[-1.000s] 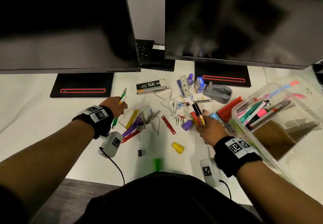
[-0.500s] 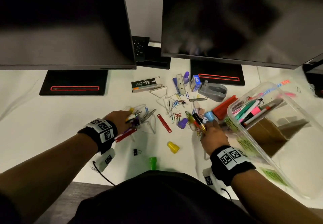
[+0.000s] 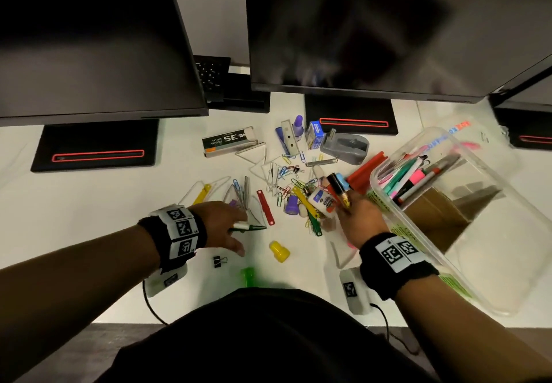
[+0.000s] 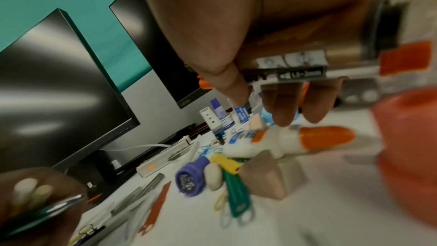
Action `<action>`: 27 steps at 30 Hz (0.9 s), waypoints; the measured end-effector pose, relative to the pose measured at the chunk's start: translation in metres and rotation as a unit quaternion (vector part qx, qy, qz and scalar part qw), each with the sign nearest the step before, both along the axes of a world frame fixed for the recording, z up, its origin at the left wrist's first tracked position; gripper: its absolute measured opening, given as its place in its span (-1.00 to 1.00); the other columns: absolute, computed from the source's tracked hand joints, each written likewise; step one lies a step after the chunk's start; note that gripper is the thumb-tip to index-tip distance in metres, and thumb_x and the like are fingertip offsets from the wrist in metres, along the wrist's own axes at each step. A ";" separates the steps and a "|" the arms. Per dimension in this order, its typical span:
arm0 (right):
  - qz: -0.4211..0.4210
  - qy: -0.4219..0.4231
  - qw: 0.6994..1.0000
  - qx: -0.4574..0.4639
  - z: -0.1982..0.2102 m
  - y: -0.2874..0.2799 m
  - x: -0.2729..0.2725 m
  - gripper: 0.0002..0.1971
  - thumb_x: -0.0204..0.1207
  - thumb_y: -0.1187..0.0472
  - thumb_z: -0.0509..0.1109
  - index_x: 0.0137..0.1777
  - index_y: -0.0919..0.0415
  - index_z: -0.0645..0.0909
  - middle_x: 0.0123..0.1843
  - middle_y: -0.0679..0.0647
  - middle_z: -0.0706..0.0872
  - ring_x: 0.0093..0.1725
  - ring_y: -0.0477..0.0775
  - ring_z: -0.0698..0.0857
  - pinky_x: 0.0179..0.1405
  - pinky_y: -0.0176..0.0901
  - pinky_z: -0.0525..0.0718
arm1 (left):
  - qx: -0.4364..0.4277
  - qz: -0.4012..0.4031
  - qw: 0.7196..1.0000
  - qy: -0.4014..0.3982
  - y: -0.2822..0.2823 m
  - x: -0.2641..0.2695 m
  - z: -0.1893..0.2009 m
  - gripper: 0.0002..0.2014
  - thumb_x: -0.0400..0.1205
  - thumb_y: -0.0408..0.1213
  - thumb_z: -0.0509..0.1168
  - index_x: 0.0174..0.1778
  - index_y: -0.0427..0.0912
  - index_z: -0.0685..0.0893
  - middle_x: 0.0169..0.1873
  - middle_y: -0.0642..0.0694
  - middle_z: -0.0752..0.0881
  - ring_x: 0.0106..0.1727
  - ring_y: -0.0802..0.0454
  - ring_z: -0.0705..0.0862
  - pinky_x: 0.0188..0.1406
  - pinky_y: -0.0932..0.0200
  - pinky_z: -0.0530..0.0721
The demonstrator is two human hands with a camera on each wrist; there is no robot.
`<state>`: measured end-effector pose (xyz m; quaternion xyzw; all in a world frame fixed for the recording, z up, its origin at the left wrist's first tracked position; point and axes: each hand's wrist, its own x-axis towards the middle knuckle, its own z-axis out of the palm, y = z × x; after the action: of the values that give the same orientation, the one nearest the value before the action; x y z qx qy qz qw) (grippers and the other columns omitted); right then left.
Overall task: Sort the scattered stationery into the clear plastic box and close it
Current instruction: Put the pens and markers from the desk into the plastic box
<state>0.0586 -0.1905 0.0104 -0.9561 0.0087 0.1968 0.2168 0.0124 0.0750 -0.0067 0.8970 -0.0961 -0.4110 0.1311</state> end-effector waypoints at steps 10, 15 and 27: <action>-0.008 0.130 0.983 -0.132 -0.015 -0.040 -0.025 -0.61 0.45 0.02 0.43 0.21 0.18 0.53 0.15 0.18 0.71 0.12 0.20 0.67 0.04 -0.12 0.57 | -0.028 -0.192 0.979 0.059 -0.043 -0.009 0.011 -0.43 0.45 0.08 0.44 0.38 0.09 0.49 0.09 -0.04 0.70 0.21 -0.05 0.61 0.00 0.26 0.37; -0.053 0.160 0.980 -0.102 -0.024 -0.040 -0.035 -0.22 0.27 -0.14 0.56 0.43 0.16 0.37 0.29 0.16 0.59 0.23 0.20 0.60 0.01 -0.14 0.52 | -0.001 -0.228 0.970 0.078 -0.038 -0.016 0.005 -0.44 0.52 0.04 0.38 0.43 0.04 0.44 0.28 -0.07 0.62 0.32 -0.07 0.55 0.10 0.19 0.39; -0.038 0.105 0.994 0.016 -0.027 0.003 -0.017 -0.19 0.18 -0.04 0.66 0.40 0.18 0.43 0.24 0.15 0.59 0.20 0.16 0.60 0.19 -0.14 0.57 | -0.011 -0.113 0.993 -0.024 -0.039 0.002 -0.006 -0.62 0.58 -0.02 0.29 0.32 0.06 0.48 0.22 -0.09 0.67 0.25 -0.11 0.62 0.21 0.13 0.53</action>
<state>0.0415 -0.1872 -0.0171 -0.9255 0.0647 0.2883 0.2369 0.0143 0.0358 -0.0131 0.8886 -0.2044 -0.4005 0.0911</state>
